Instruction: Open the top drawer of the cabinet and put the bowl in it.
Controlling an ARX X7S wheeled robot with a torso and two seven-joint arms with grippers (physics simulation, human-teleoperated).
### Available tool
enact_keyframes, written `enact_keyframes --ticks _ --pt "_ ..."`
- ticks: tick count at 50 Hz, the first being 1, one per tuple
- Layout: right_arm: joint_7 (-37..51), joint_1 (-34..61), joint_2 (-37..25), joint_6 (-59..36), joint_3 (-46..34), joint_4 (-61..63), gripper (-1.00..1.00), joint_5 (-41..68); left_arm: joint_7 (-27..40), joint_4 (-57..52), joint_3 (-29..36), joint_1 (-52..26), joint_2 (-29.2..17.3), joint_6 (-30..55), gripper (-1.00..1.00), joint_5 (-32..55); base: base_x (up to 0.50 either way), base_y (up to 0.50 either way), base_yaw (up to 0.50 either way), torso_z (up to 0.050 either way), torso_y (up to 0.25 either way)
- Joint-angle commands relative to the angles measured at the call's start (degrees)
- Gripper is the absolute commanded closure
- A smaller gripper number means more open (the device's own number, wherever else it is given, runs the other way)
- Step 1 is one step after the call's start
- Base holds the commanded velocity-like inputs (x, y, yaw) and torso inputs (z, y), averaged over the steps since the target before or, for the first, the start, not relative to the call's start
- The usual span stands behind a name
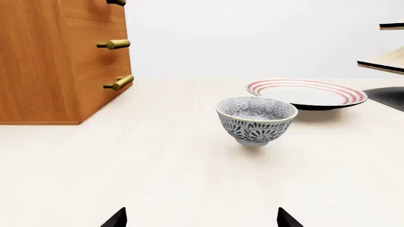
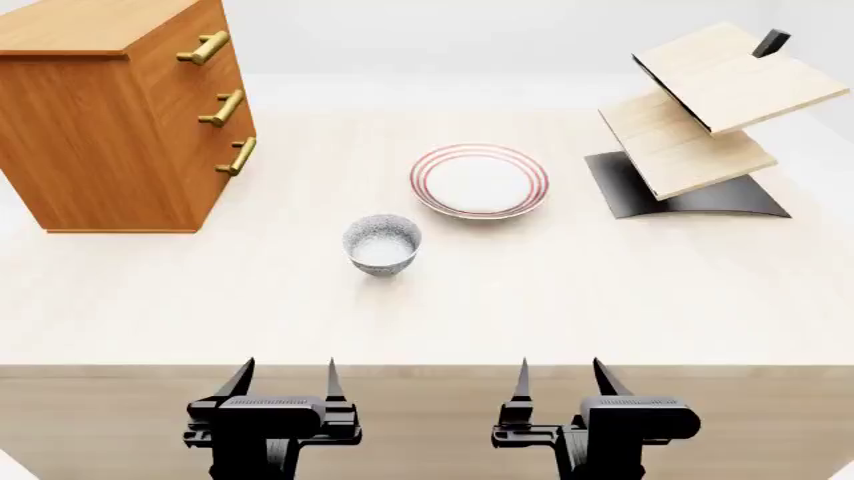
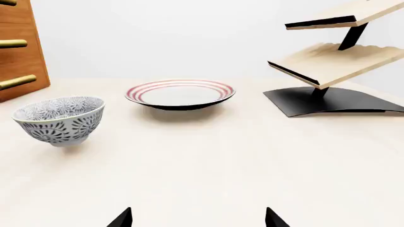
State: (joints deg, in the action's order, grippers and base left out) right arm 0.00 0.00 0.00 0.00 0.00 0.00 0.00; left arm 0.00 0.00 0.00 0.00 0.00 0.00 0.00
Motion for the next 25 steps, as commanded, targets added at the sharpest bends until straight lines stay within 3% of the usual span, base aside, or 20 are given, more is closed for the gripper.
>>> enact_keyframes --ticks 1,18,19,25 --pt "1.31 0.02 -0.89 -0.06 -1.21 -0.14 -1.0 0.58 0.87 -0.02 1.18 0.1 -0.97 -0.31 -1.0 0.79 0.0 0.0 0.0 0.0 0.0" --pt "4.8 -0.26 -3.1 -0.21 -3.79 0.2 -1.0 2.7 2.7 -1.22 3.7 0.06 -3.3 1.57 -1.0 4.66 0.0 0.0 0.0 0.0 0.0" --pt "1.66 -1.46 -0.86 -4.54 -1.73 7.79 -1.0 -0.08 -4.42 -5.86 0.18 0.91 -1.36 2.16 -1.0 8.82 0.0 0.0 0.0 0.0 0.0" --pt "3.51 -0.11 -1.9 -0.31 -2.26 -0.19 -1.0 1.88 1.86 -0.17 3.2 -0.23 -2.28 0.28 -1.0 1.16 0.0 0.0 0.0 0.0 0.0"
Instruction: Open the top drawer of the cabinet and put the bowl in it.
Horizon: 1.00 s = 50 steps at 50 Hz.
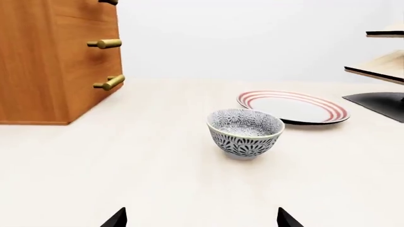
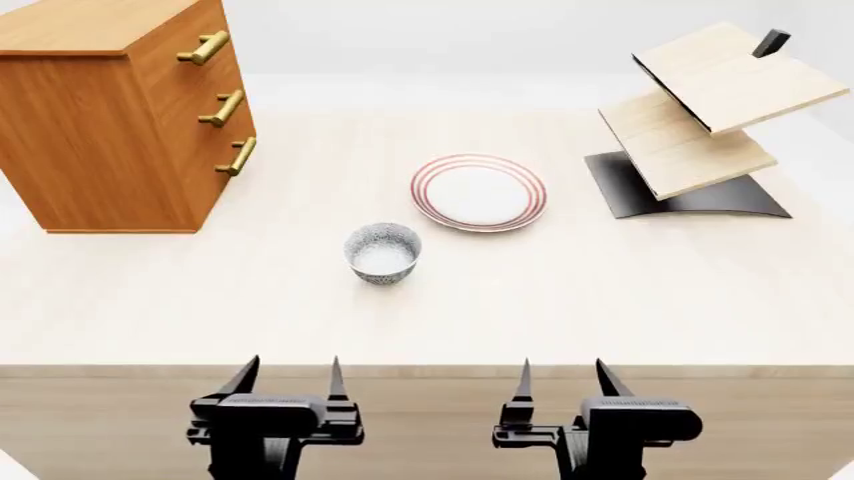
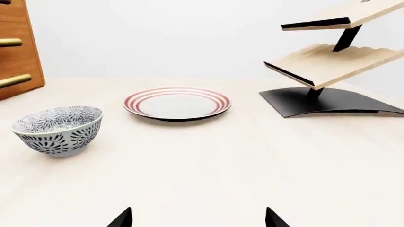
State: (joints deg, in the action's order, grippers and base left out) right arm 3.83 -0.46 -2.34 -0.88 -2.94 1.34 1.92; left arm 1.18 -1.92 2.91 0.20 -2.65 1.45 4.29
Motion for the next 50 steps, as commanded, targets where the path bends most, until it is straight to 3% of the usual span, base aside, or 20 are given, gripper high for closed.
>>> enact_keyframes --ticks 1,24,50 --pt "-0.14 0.46 0.32 0.62 0.53 -1.81 -1.0 0.15 1.14 2.19 0.47 -0.6 0.27 -1.32 -1.0 -3.37 0.0 0.0 0.0 0.0 0.0" --pt "2.51 0.9 -1.74 0.71 -2.07 -2.61 -1.0 2.17 5.36 2.85 3.44 -1.54 -1.59 0.55 -1.0 -3.54 0.0 0.0 0.0 0.0 0.0" --pt "4.51 0.87 -3.4 1.11 -4.01 -2.43 -1.0 3.79 6.14 2.49 5.76 -1.69 -3.44 1.35 -1.0 -1.53 0.0 0.0 0.0 0.05 0.0"
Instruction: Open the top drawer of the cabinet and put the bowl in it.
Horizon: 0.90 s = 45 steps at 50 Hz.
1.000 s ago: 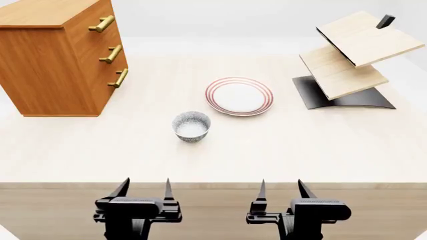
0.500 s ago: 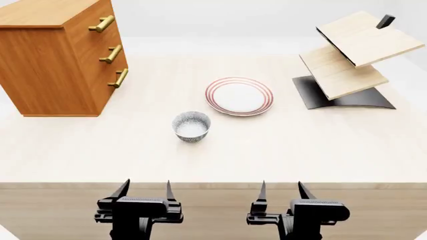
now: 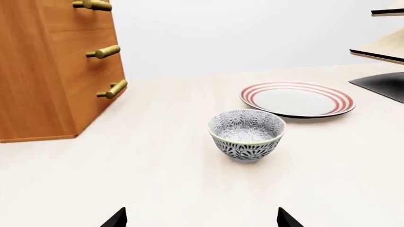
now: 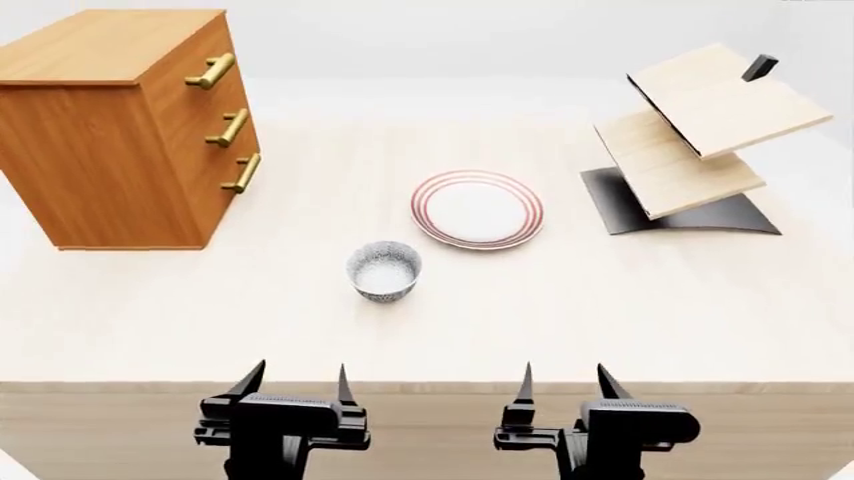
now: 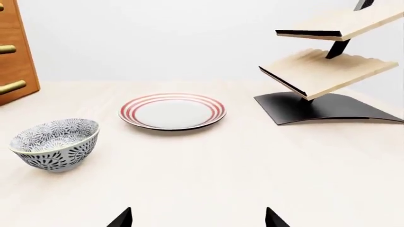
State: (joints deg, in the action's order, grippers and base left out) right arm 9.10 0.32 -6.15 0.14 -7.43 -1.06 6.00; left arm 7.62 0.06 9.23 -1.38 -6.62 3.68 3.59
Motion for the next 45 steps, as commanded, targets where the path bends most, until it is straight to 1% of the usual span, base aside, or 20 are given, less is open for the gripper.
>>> enact_keyframes --ticks 1,13,19,25,30,34,36,39,41,43,45 --pt "-0.68 0.1 0.35 0.09 0.42 0.0 -1.0 -0.21 -0.24 0.65 -0.49 -0.14 0.49 -0.95 -1.0 -0.79 0.0 0.0 0.0 0.05 0.0" --pt "0.36 -0.46 -0.53 -0.71 -0.09 2.12 -1.0 0.51 0.74 -1.76 0.24 0.21 -0.3 0.79 -1.0 -0.46 0.0 0.0 0.0 0.05 0.0" --pt "1.47 -1.25 -1.6 -3.19 0.14 7.48 -1.0 0.59 1.16 -6.84 0.76 0.38 -1.15 4.63 -1.0 -0.63 0.0 0.0 0.0 0.05 0.0" --pt "2.68 -1.73 -3.63 -9.31 0.52 16.71 -1.0 0.21 0.7 -17.24 1.24 -1.26 -2.91 14.4 -1.0 -0.42 0.0 0.0 0.0 0.05 0.0" --pt "3.19 -0.79 -6.15 -19.76 1.88 27.72 -1.0 1.81 0.54 -24.93 1.11 -4.76 -4.8 24.56 -1.0 -0.76 0.0 0.0 0.0 0.05 0.0" --pt "3.46 1.03 -8.14 -28.49 3.15 35.37 -1.0 3.41 -0.19 -29.93 0.61 -7.79 -5.94 31.76 -1.0 -0.01 0.0 0.0 0.0 0.005 0.0" --pt "3.46 2.86 -9.43 -34.33 4.11 40.06 -1.0 4.77 -0.7 -33.26 -0.1 -10.46 -6.34 37.65 -1.0 0.95 0.0 0.0 0.0 0.0 0.0" --pt "3.54 5.79 -10.59 -41.42 5.61 44.69 -1.0 6.86 -1.34 -36.31 -0.57 -14.15 -6.93 44.19 -1.0 1.88 0.0 0.0 0.0 0.0 0.0" --pt "3.67 7.97 -11.28 -45.89 6.37 47.18 -1.0 8.08 -2.01 -38.36 -1.01 -16.92 -7.24 49.29 -1.0 2.88 0.0 0.0 0.0 0.0 0.0" --pt "3.78 10.11 -11.83 -49.86 7.03 49.11 -1.0 9.16 -2.98 -40.13 -0.37 -20.06 -8.17 56.42 -1.0 3.76 0.0 0.0 0.0 0.0 0.0" --pt "3.94 12.48 -12.29 -54.11 7.57 50.64 -1.0 10.26 -3.82 -41.39 -0.79 -22.83 -8.39 60.56 -1.0 4.77 0.0 0.0 0.0 0.0 0.0"
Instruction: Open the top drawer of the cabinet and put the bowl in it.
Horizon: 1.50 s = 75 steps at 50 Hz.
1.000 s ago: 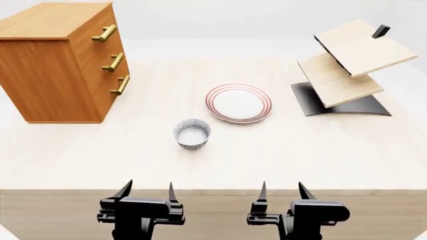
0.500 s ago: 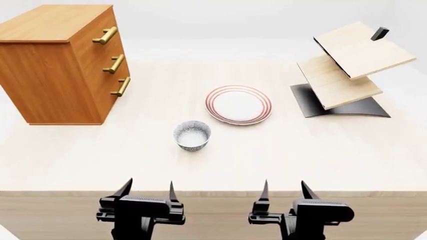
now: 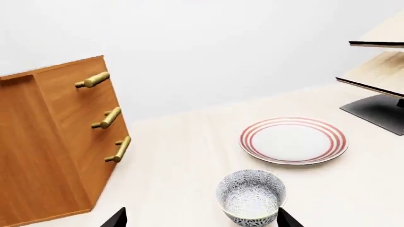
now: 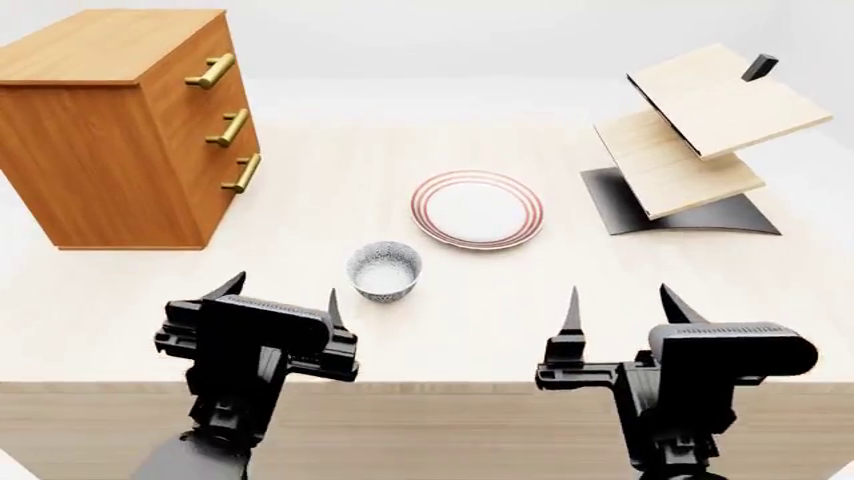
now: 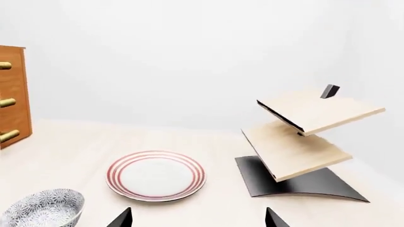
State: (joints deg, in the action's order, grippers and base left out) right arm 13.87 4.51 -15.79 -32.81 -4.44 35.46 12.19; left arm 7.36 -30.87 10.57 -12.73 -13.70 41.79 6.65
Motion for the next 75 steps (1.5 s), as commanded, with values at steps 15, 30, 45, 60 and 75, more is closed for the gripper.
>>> enact_keyframes --ticks 15,30,45,60,75 --pt "-0.39 21.49 -4.47 -37.93 7.05 18.75 -1.0 8.19 -5.9 -10.8 -2.45 -26.51 -3.53 34.09 -1.0 3.49 0.0 0.0 0.0 0.0 0.0" --pt "-1.86 25.07 -4.53 -43.03 10.98 21.84 -1.0 12.07 -6.2 -12.13 -1.87 -31.54 -4.69 36.83 -1.0 3.93 0.23 0.0 0.0 0.0 0.0" --pt "-0.48 25.57 -5.43 -43.38 11.05 22.65 -1.0 13.39 -5.88 -12.94 -1.67 -32.8 -5.33 37.46 -1.0 4.02 0.5 0.0 0.0 0.0 0.0" --pt "0.63 25.56 -6.08 -42.74 10.9 22.12 -1.0 14.56 -5.67 -12.84 -1.58 -32.94 -5.66 37.27 -1.0 4.2 0.5 0.0 0.0 0.0 0.001" --pt "1.6 25.7 -6.49 -42.44 10.75 21.86 -1.0 15.54 -5.56 -12.73 -1.5 -32.93 -5.97 36.99 -1.0 4.46 0.5 0.0 0.0 0.0 0.001"
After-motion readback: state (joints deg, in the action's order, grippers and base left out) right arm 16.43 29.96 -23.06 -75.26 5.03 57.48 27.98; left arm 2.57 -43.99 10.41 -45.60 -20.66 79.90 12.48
